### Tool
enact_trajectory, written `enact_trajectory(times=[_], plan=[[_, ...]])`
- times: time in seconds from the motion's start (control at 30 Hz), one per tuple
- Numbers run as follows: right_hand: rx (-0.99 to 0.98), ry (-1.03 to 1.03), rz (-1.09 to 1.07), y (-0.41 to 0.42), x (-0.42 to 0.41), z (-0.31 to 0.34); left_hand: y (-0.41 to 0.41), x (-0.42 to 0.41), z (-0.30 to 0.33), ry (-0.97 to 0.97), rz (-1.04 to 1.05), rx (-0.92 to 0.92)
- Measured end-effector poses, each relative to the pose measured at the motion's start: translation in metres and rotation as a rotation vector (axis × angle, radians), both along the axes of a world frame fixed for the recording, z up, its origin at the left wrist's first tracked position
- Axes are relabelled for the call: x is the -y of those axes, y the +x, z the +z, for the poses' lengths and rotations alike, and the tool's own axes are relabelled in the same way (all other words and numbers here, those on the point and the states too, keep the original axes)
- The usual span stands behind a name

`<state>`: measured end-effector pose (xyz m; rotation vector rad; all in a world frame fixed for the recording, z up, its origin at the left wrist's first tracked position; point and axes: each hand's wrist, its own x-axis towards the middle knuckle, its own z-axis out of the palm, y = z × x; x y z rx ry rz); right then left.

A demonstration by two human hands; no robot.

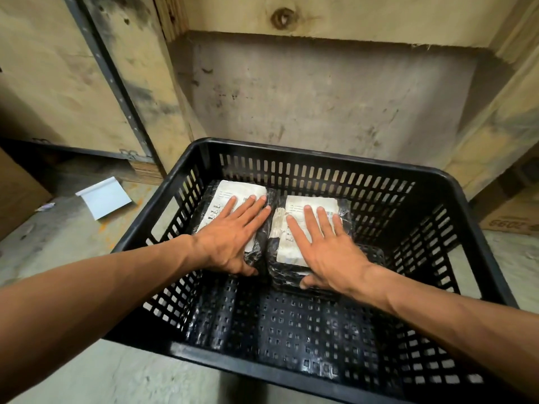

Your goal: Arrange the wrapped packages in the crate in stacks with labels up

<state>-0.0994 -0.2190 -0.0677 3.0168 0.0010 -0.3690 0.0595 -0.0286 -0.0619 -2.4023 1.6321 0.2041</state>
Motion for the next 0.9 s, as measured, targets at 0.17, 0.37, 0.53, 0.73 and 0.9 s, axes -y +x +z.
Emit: enact_trajectory(times=[0.17,0.37,0.53,0.73,0.9], plan=[[0.031,-0.021,0.009,-0.002,0.001,-0.002,0.002,-0.001,0.001,0.014,-0.001,-0.033],[0.076,0.056,0.011,-0.001,0.001,-0.001,0.005,-0.002,-0.003,-0.002,0.009,-0.079],[0.079,0.025,0.025,0.000,0.001,-0.005,0.004,0.000,-0.004,0.023,0.001,-0.029],[0.000,0.055,0.030,-0.003,-0.002,0.008,-0.009,0.002,0.013,0.113,0.043,-0.038],[-0.067,0.211,0.065,-0.016,0.004,0.046,-0.051,0.015,0.034,0.020,0.197,-0.214]])
